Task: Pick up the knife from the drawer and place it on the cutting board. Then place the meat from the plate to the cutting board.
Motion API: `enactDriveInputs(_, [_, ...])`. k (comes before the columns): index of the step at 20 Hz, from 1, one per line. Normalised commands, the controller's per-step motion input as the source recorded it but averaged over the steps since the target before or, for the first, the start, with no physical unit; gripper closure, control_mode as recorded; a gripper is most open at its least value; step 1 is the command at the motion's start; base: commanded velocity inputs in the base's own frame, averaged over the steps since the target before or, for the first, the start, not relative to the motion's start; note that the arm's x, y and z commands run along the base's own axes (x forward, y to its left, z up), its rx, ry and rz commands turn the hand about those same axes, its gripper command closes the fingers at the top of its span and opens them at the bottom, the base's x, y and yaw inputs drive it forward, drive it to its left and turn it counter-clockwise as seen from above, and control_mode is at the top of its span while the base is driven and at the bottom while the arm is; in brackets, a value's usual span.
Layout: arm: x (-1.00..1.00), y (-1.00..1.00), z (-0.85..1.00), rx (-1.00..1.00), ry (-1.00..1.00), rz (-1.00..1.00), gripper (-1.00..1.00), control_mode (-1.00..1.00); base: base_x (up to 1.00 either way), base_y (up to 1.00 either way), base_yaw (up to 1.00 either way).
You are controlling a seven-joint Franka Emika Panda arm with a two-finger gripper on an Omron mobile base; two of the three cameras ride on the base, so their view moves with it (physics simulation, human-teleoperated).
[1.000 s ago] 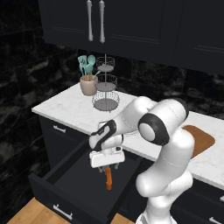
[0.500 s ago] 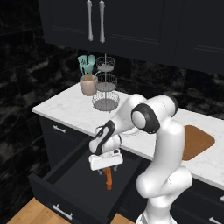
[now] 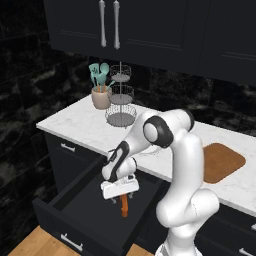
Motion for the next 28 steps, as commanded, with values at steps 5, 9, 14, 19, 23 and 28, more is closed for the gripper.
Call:
enactDriveInputs(5, [0.00,0.09,-0.34,-0.02,0.00,0.00,1.00,-1.00,0.00,0.00,0.00])
enactDriveInputs(9, [-0.03,0.11,-0.17,0.00,0.00,0.00,1.00,-1.00,0.00,0.00,0.00])
enactDriveInputs(14, [-0.26,0.19,-0.01,0.00,-0.01,0.00,1.00,-1.00,0.00,0.00,0.00])
enactDriveInputs(19, [-0.65,0.00,0.61,0.00,-0.05,0.00,1.00,-1.00,0.00,0.00,0.00])
enactDriveInputs(23, [-0.48,0.00,0.96,0.01,0.00,0.00,1.00,-1.00,0.00,0.00,0.00])
enactDriveInputs(28, [-0.51,0.00,0.84,0.07,0.00,0.00,1.00,-1.00,0.00,0.00,0.00])
